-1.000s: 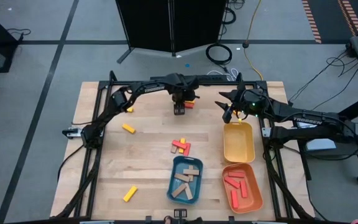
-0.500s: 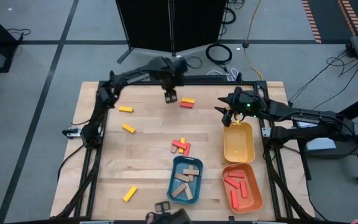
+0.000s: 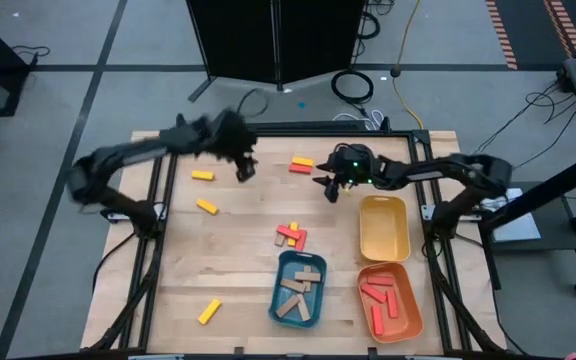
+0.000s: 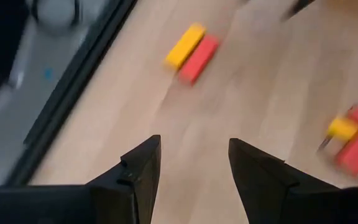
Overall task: Sort blocks
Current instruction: Put the orange block into the orange bin
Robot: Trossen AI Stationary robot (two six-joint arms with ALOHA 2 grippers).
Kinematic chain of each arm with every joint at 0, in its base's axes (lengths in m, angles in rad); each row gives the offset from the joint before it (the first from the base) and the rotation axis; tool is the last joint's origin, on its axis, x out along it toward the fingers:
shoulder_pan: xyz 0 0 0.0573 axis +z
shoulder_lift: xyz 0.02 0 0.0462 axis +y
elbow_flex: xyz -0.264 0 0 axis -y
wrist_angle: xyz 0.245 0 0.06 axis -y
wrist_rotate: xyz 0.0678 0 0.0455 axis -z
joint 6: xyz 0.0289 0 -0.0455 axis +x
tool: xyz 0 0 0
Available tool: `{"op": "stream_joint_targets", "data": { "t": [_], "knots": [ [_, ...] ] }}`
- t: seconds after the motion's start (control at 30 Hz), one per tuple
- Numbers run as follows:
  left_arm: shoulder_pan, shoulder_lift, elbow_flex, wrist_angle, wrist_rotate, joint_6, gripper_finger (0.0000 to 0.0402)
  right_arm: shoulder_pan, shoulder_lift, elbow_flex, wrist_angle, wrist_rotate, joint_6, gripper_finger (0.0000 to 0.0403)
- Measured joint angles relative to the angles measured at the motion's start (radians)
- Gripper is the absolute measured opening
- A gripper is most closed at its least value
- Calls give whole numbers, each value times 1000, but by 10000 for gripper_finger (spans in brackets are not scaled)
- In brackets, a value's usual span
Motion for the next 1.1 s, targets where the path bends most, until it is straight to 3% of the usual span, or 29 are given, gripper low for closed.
{"op": "stream_joint_targets", "data": {
  "t": [0.13,0.23,0.33,0.4,0.5,0.63,0.9,1.1],
  "knots": [
    [-123,-188,-390,626,2,-130,184,-3,114,0,176,0,-2,157],
    [-205,-226,-625,1108,-43,-164,184,-1,190,0,269,1,-14,157],
    [-255,-219,-781,1493,-128,-146,184,0,253,0,322,30,-49,157],
    [-260,-210,-833,1643,-201,-100,184,4,287,0,338,89,-85,157],
    [-248,-221,-854,1739,-224,-84,184,8,332,0,384,166,-161,157],
    [-237,-219,-848,1724,-159,-37,184,8,394,15,444,180,-227,157],
    [-237,-220,-845,1725,-129,1,184,26,501,129,404,184,-209,157],
    [-229,-220,-845,1719,-109,1,184,25,511,164,351,160,-131,157]
  ]
}}
